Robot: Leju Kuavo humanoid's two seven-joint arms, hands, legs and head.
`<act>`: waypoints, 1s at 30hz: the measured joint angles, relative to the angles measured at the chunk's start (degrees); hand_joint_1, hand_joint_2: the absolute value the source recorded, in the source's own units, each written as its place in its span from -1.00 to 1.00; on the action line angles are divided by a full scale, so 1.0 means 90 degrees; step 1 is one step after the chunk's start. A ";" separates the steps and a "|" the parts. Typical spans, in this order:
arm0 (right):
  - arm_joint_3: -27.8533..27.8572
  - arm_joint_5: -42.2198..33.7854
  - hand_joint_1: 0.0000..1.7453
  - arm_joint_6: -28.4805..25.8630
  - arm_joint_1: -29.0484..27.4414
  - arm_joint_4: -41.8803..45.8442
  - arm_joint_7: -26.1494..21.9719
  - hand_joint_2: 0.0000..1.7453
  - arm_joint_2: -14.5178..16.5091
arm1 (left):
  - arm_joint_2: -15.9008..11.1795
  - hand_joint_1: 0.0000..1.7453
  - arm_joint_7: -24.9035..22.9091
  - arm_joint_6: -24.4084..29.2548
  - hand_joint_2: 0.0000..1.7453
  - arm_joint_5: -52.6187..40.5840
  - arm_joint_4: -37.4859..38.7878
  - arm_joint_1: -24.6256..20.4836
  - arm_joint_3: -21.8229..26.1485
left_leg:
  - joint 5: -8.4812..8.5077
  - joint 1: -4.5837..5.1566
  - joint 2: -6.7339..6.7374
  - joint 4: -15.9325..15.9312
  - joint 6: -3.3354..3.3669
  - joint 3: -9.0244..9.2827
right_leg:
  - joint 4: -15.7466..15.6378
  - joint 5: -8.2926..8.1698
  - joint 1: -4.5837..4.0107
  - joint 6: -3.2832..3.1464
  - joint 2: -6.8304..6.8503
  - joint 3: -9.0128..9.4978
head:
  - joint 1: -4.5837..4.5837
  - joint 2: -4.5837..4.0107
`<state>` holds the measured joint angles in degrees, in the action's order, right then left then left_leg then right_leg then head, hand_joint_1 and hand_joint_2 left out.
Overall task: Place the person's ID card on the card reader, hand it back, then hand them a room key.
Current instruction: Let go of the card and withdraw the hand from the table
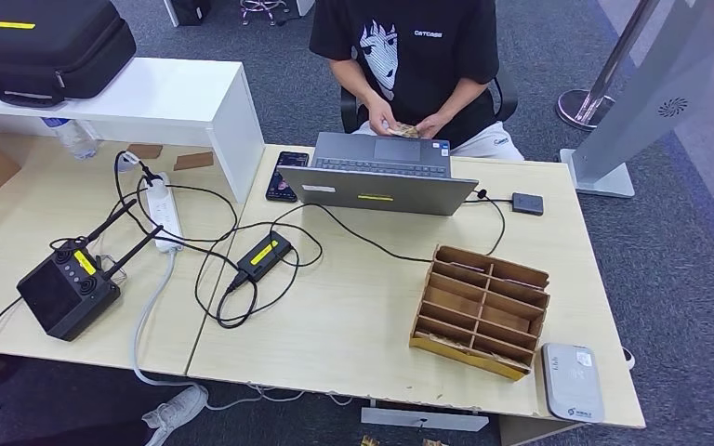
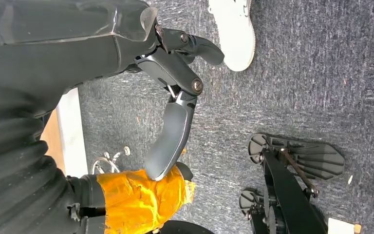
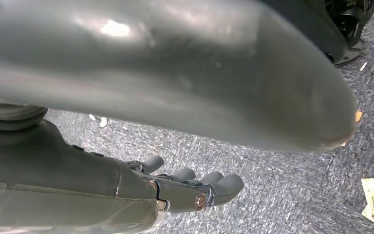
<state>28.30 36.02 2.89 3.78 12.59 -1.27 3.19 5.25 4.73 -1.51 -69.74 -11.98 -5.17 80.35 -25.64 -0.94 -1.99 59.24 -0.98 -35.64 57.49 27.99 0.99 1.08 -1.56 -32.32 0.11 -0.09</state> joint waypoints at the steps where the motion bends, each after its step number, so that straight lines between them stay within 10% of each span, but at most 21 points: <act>1: 0.0000 0.0000 -1.00 0.0000 -0.0001 0.0000 0.0000 -1.00 0.0000 | 0.0000 -0.83 0.0005 -0.0003 1.00 -0.0003 0.0000 0.0000 0.0000 | 0.0000 0.0000 0.0000 0.0000 0.0000 0.0000 | 0.0000 0.0000 0.0000 0.0000 0.0000 0.0000 | 0.0000 0.0000; 3: 0.0000 0.0000 -1.00 0.0000 -0.0001 0.0000 0.0000 -1.00 0.0000 | 0.0001 0.00 0.0011 0.0001 1.00 -0.0003 0.0000 0.0000 0.0000 | 0.0000 0.0000 0.0000 0.0000 0.0000 0.0000 | 0.0000 0.0000 0.0000 0.0000 0.0000 0.0000 | 0.0000 0.0000; 5: 0.0000 0.0000 -1.00 0.0000 -0.0002 0.0000 -0.0001 -1.00 0.0000 | 0.0002 0.00 0.0011 0.0008 1.00 0.0009 0.0000 0.0000 0.0000 | 0.0000 0.0000 0.0000 0.0000 0.0000 0.0000 | 0.0000 0.0000 0.0000 0.0000 0.0000 0.0000 | 0.0000 0.0000; 7: 0.0000 0.0001 -1.00 0.0000 -0.0004 0.0000 -0.0002 -1.00 0.0000 | 0.0002 -1.00 0.0032 -0.0022 1.00 0.0017 0.0000 0.0000 0.0000 | 0.0000 0.0000 0.0000 0.0000 0.0000 0.0000 | 0.0000 0.0000 0.0000 0.0000 0.0000 0.0000 | 0.0000 0.0000; 9: 0.0000 0.0004 -1.00 0.0000 -0.0004 0.0001 -0.0002 -1.00 0.0001 | 0.0002 -1.00 0.0036 -0.0049 1.00 0.0019 0.0000 0.0000 0.0000 | 0.0000 0.0000 0.0000 0.0000 0.0000 0.0000 | 0.0000 0.0000 0.0000 0.0000 0.0000 0.0000 | 0.0000 0.0000; 10: 0.0000 0.0005 -1.00 0.0000 -0.0004 0.0001 -0.0002 -1.00 0.0001 | 0.0002 -0.62 0.0026 -0.0047 1.00 0.0022 0.0000 0.0000 0.0000 | 0.0000 0.0000 0.0000 0.0000 0.0000 0.0000 | 0.0000 0.0000 0.0000 0.0000 0.0000 0.0000 | 0.0000 0.0000; 13: 0.0000 0.0005 -1.00 0.0000 -0.0003 0.0003 -0.0002 -1.00 0.0002 | 0.0004 -0.62 -0.0015 -0.0041 1.00 0.0028 0.0000 0.0001 0.0000 | 0.0000 0.0000 0.0000 0.0000 0.0000 0.0000 | 0.0000 0.0000 0.0000 0.0000 0.0000 0.0000 | 0.0000 0.0000; 15: 0.0000 0.0005 -1.00 0.0000 -0.0003 0.0006 -0.0002 -1.00 0.0002 | 0.0004 -1.00 -0.0026 -0.0041 1.00 0.0028 0.0000 0.0000 0.0000 | 0.0000 0.0000 0.0000 0.0000 0.0000 0.0000 | 0.0000 0.0000 0.0000 0.0000 0.0000 0.0000 | 0.0000 0.0000; 19: 0.0000 0.0005 -1.00 0.0000 -0.0004 0.0010 -0.0002 -1.00 0.0002 | 0.0002 -0.50 -0.0027 -0.0041 1.00 0.0027 0.0000 0.0000 0.0000 | 0.0000 0.0000 0.0000 0.0000 0.0000 0.0000 | 0.0000 0.0000 0.0000 0.0000 0.0000 0.0000 | 0.0000 0.0000; 23: 0.0000 0.0006 -1.00 0.0000 -0.0005 0.0010 -0.0002 -1.00 0.0002 | 0.0002 -0.94 -0.0025 -0.0040 1.00 0.0026 0.0000 0.0000 0.0000 | 0.0000 0.0000 0.0000 0.0000 0.0000 0.0000 | 0.0000 0.0000 0.0000 0.0000 0.0000 0.0000 | 0.0000 0.0000; 25: 0.0000 0.0007 -1.00 0.0000 -0.0005 0.0010 -0.0002 -1.00 0.0002 | 0.0002 -0.32 -0.0025 -0.0039 1.00 0.0027 0.0000 0.0000 0.0000 | 0.0000 0.0000 0.0000 0.0000 0.0000 0.0000 | 0.0000 0.0000 0.0000 0.0000 0.0000 0.0000 | 0.0000 0.0000; 30: 0.0000 0.0007 -1.00 0.0000 -0.0005 0.0010 -0.0002 -1.00 0.0002 | 0.0002 -0.44 0.0002 -0.0048 1.00 0.0026 0.0000 0.0000 0.0000 | 0.0000 0.0000 0.0000 0.0000 0.0000 0.0000 | 0.0000 0.0000 0.0000 0.0000 0.0000 0.0000 | 0.0000 0.0000</act>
<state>28.30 36.09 2.89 3.73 12.68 -1.29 3.21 5.27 4.75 -1.95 -69.51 -11.98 -5.17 80.35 -25.65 -0.94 -1.99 59.24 -0.98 -35.64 57.49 27.99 0.99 1.08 -1.56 -32.32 0.11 -0.09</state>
